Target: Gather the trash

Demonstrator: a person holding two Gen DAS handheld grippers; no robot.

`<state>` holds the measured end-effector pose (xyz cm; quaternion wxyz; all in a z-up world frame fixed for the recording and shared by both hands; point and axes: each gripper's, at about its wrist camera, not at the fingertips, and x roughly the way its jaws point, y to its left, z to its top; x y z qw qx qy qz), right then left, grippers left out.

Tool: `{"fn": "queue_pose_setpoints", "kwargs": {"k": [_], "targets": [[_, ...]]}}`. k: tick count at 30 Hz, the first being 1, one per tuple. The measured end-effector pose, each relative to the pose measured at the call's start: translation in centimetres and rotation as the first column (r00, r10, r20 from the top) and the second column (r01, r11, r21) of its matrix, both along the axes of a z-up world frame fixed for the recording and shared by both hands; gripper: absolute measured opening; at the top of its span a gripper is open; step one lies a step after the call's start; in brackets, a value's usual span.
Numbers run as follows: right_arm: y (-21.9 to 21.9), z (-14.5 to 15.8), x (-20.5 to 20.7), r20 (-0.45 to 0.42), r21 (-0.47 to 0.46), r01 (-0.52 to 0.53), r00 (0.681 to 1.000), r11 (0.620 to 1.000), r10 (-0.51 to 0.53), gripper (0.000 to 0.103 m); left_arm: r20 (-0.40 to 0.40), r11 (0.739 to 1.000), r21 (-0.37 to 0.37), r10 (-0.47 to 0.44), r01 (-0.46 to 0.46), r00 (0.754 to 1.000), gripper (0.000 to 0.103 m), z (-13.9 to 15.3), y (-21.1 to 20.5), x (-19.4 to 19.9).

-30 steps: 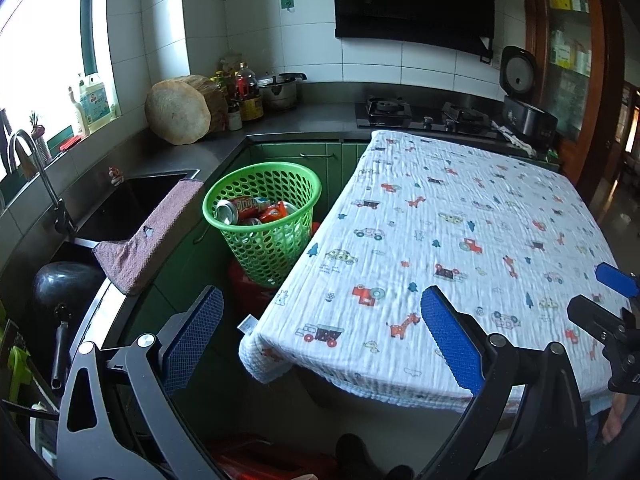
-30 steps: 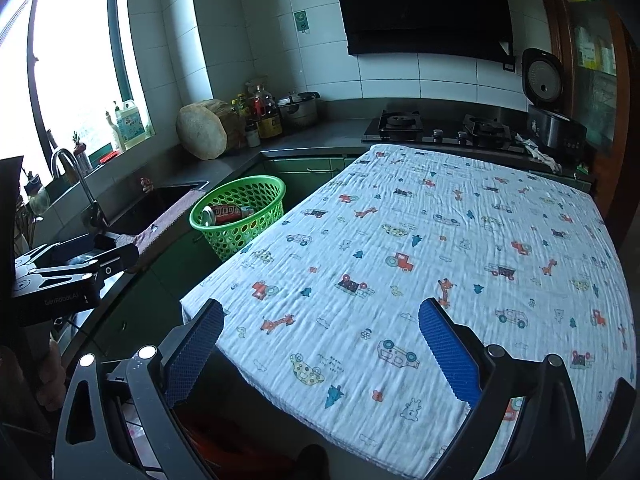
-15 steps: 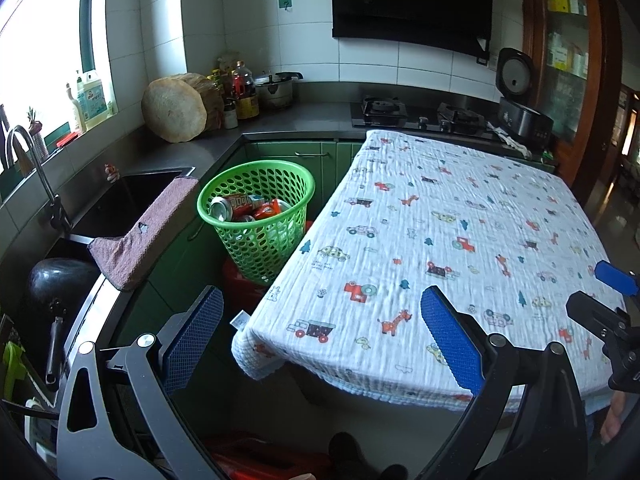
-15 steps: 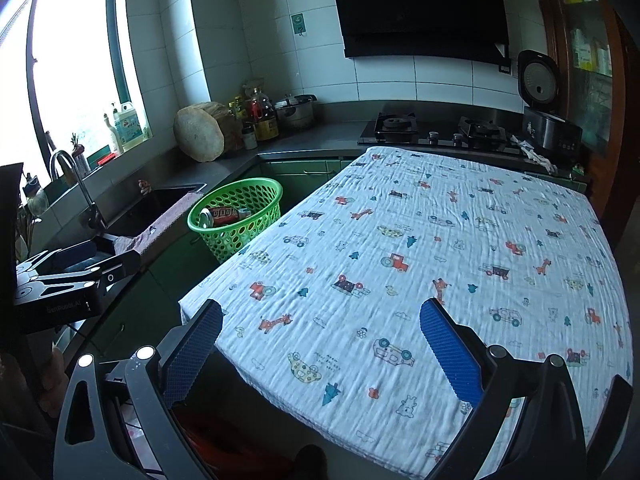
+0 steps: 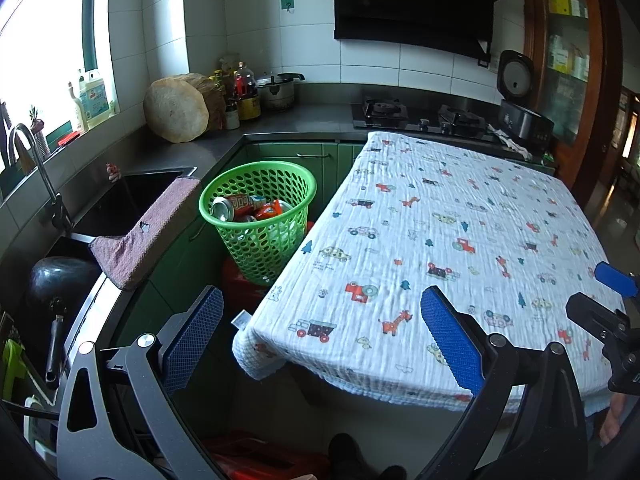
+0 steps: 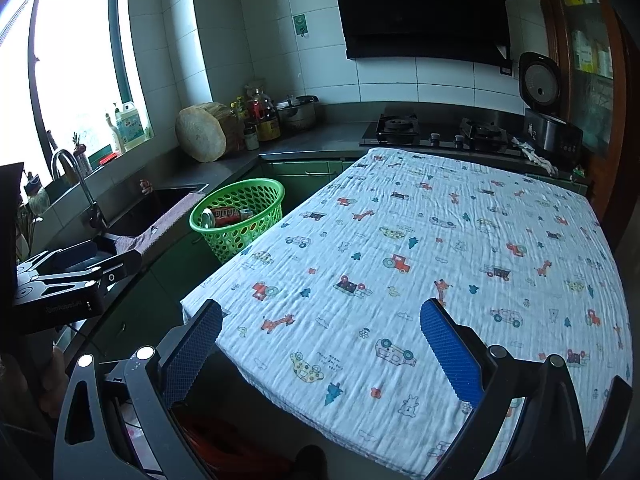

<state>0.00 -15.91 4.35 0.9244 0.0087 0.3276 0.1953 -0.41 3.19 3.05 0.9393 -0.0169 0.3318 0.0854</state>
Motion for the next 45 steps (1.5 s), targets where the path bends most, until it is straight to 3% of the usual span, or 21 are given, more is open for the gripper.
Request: {"fn": "queue_pose_setpoints", "kwargs": {"k": [45], "targets": [[0.35, -0.14, -0.04, -0.004, 0.011, -0.008, 1.0, 1.0, 0.008, 0.096, -0.001, 1.0, 0.003, 0.001, -0.001, 1.0, 0.098, 0.07, -0.08, -0.07]]}}
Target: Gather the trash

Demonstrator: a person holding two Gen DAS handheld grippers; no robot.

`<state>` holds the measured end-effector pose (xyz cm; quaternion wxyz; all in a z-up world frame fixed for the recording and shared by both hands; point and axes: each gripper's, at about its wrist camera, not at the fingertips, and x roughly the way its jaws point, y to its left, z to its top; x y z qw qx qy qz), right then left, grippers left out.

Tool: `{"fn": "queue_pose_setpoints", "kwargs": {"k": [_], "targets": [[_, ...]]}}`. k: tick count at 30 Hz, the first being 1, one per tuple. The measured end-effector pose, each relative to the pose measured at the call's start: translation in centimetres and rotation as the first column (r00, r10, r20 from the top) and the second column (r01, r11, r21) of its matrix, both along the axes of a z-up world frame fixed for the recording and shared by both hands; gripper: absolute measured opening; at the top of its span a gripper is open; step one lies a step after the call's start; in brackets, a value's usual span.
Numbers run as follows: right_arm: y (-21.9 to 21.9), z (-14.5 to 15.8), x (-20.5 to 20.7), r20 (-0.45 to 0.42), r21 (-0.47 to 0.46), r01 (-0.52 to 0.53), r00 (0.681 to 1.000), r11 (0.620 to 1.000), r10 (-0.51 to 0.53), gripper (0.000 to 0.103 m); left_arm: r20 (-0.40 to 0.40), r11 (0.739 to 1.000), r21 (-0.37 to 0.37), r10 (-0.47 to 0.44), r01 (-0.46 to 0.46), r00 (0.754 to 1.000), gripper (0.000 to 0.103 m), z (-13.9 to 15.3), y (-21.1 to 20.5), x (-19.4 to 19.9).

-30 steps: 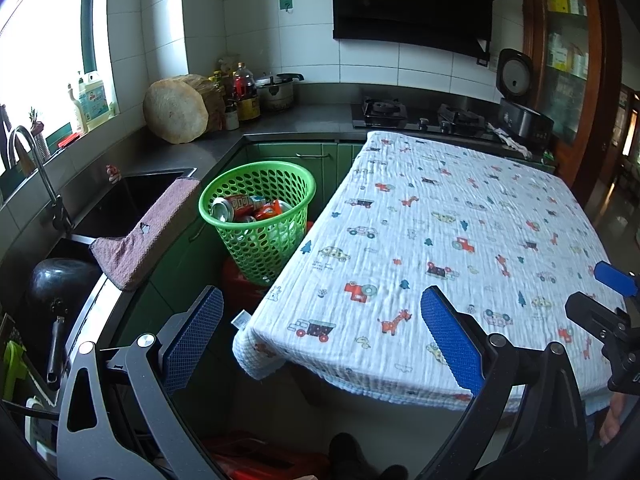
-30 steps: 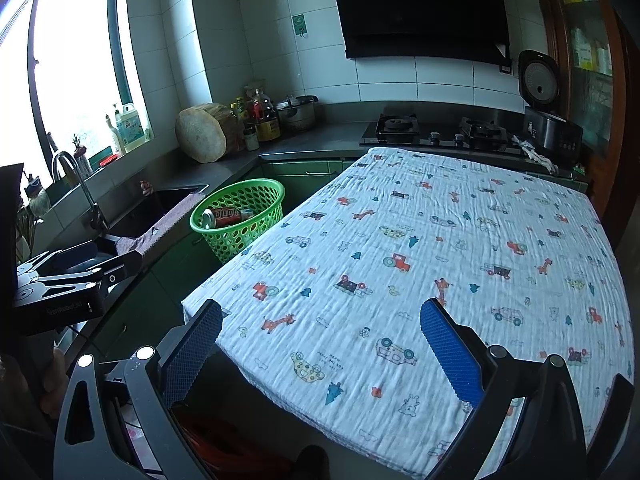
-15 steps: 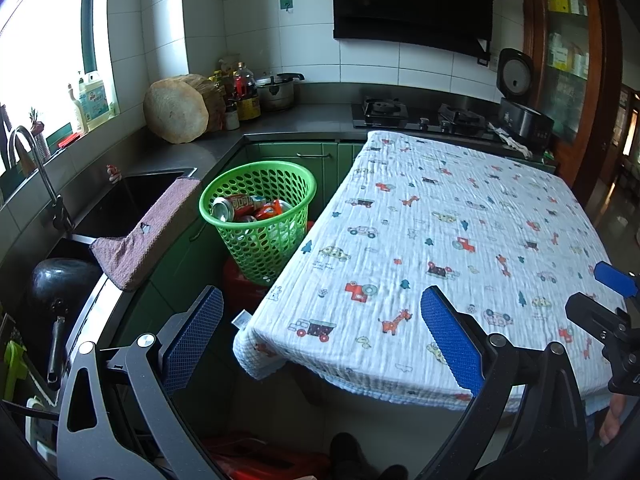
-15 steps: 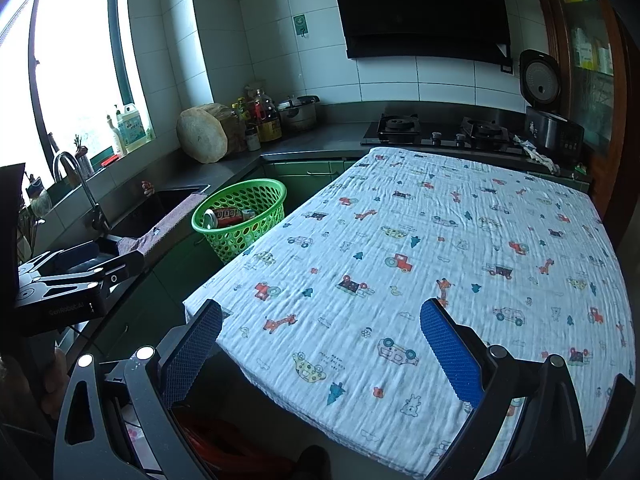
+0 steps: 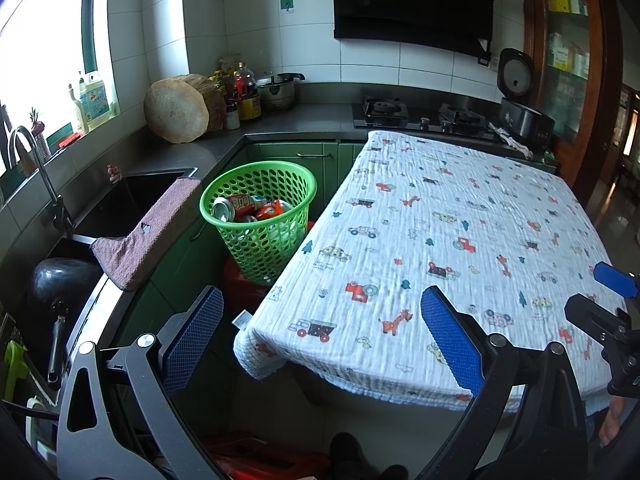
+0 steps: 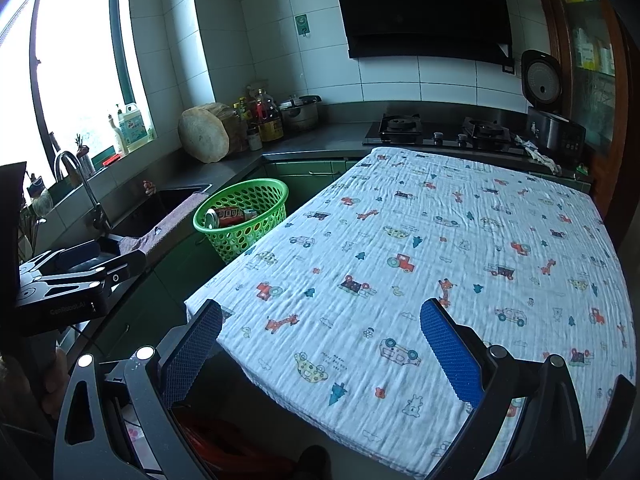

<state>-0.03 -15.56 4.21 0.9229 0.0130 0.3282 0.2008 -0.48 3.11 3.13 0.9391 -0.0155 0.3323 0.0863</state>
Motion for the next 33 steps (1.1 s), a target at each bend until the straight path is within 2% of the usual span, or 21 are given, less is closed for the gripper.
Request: {"fn": "queue_pose_setpoints", "kwargs": {"k": [33], "targets": [[0.0, -0.31, 0.05, 0.001, 0.004, 0.0, 1.0, 1.0, 0.0, 0.096, -0.004, 1.0, 0.012, 0.001, -0.001, 1.0, 0.098, -0.07, -0.03, -0.05]]}}
